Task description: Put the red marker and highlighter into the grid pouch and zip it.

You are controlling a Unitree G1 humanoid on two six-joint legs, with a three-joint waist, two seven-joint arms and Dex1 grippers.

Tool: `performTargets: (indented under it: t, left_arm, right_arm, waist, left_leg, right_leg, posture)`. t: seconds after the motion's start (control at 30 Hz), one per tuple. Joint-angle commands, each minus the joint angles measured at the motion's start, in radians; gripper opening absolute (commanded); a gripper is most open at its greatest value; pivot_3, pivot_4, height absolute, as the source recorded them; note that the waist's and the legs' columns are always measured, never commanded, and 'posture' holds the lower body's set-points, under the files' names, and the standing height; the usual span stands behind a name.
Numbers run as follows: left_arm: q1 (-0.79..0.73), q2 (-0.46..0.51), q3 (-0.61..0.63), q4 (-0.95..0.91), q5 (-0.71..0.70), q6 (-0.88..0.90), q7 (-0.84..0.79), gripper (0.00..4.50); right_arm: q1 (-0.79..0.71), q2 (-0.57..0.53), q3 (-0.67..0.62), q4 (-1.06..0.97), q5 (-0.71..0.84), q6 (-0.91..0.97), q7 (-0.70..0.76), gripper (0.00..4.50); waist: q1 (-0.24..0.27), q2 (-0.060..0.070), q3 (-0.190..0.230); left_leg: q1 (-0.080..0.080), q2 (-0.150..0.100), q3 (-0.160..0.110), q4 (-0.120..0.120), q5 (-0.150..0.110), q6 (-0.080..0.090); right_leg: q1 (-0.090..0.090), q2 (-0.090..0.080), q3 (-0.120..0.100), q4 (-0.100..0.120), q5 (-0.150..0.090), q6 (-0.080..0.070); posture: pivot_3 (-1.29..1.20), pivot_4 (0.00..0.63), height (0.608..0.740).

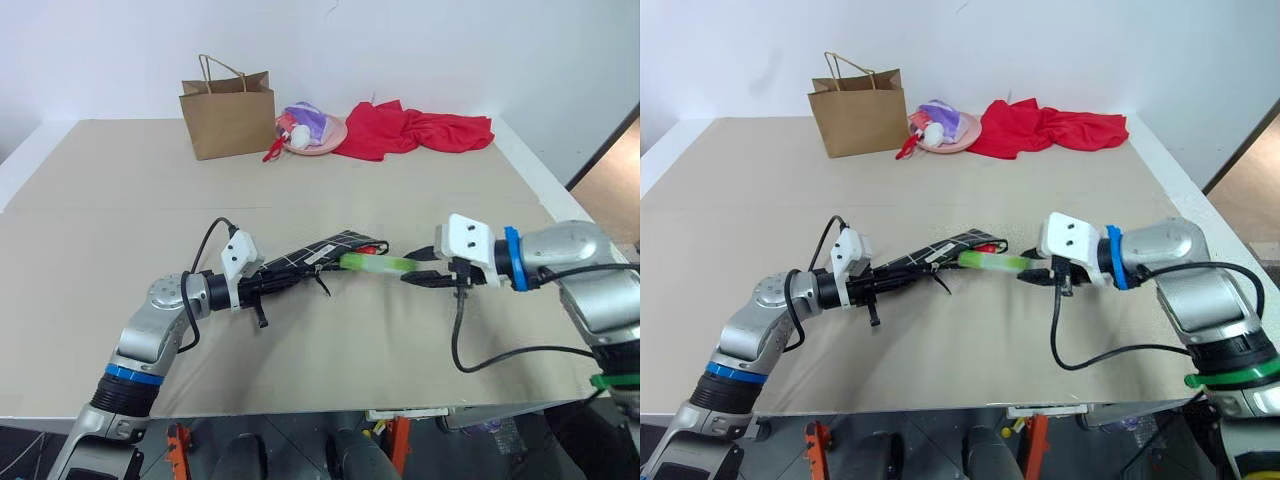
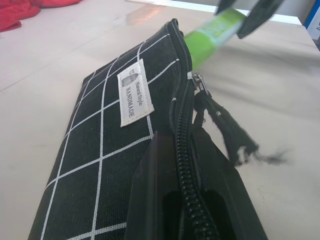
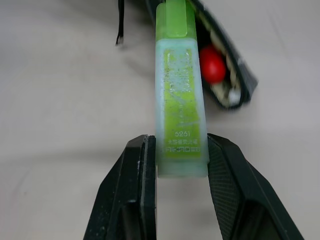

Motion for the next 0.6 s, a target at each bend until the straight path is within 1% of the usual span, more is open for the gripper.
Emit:
performTargets:
  t: [0.03,0.2,0.3,0.43,0.57,0.6]
  left_arm:
    - [-0.020,-0.004,0.008,-0.007,-0.005,-0.031,-0.014,0.00]
    - [-0.020,-0.007,0.007,0.008,0.000,-0.048,-0.022,0.00]
    - [-0.015,-0.008,0.006,0.020,0.001,-0.063,-0.027,0.00]
    - [-0.012,-0.009,0.006,0.033,0.003,-0.079,-0.032,0.00]
    - [-0.010,-0.011,0.008,0.040,0.006,-0.088,-0.035,0.00]
    - [-0.007,-0.012,0.009,0.038,0.006,-0.089,-0.034,0.00]
  right_arm:
    - [-0.082,0.034,0.039,0.045,-0.049,-0.033,0.028,1.09]
    - [-0.165,0.082,0.099,0.096,-0.106,-0.063,0.060,1.09]
    - [-0.215,0.156,0.158,0.126,-0.167,-0.103,0.047,1.09]
    - [-0.260,0.285,0.229,0.141,-0.224,-0.129,0.022,1.09]
    - [-0.266,0.358,0.258,0.146,-0.252,-0.146,0.022,1.09]
    - [-0.268,0.375,0.257,0.153,-0.257,-0.150,0.016,1.59]
  waist:
    - [0.001,0.000,0.000]
    - [0.002,0.000,0.000]
    - [0.000,0.000,0.000]
    - [-0.001,0.000,0.000]
    - [0.002,0.000,0.000]
    - [0.002,0.000,0.000]
  left_leg:
    - [0.000,0.000,0.000,0.000,0.000,0.000]
    - [-0.001,-0.001,0.000,0.000,0.000,0.000]
    - [0.000,0.000,0.001,0.000,0.000,0.000]
    - [0.000,0.001,0.000,0.000,0.000,0.000]
    - [-0.001,0.000,-0.001,0.000,0.000,0.000]
    - [-0.002,0.000,-0.001,0.000,0.000,0.000]
  right_leg:
    - [0.000,0.000,0.000,0.000,0.000,0.000]
    - [0.000,-0.001,0.000,0.000,0.001,-0.002]
    - [0.000,0.000,0.000,0.000,0.001,-0.002]
    - [-0.001,0.001,0.000,0.001,0.001,-0.003]
    - [-0.001,0.000,-0.001,0.001,0.003,-0.007]
    - [-0.001,0.000,-0.001,0.001,0.003,-0.007]
  posture:
    - [0.00,0.150,0.740]
    - [0.00,0.150,0.740]
    - [0.00,0.150,0.740]
    - [0.00,0.150,0.740]
    - [0.00,0.150,0.740]
    - [0.00,0.150,0.740]
